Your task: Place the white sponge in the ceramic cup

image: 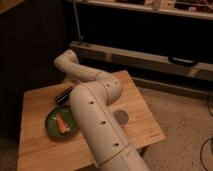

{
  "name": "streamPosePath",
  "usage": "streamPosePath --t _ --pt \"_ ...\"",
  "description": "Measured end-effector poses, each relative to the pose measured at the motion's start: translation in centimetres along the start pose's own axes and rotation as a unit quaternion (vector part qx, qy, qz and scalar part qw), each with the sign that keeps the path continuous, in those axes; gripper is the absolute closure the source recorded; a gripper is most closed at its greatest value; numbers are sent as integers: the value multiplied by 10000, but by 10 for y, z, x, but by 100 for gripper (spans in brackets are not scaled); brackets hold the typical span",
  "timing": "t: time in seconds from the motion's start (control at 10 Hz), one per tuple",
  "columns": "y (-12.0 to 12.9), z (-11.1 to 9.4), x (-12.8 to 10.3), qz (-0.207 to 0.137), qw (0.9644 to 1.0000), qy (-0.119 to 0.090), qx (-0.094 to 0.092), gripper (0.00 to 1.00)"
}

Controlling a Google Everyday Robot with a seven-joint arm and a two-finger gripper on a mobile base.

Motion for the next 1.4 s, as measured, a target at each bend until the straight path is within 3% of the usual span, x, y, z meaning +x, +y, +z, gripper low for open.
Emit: streamPosePath --t 0.2,0.3,0.8,1.0,1.2,1.4 --pt "-5 8 1 36 10000 54 65 20" --pt "-7 13 2 88 9998 112 136 26" --pt "-15 21 3 105 9974 279 656 75" --pt "-13 18 -14 342 9947 483 835 94" --pt "-3 7 -41 674 9905 764 928 100" --pt "-3 5 -40 686 9899 803 949 100"
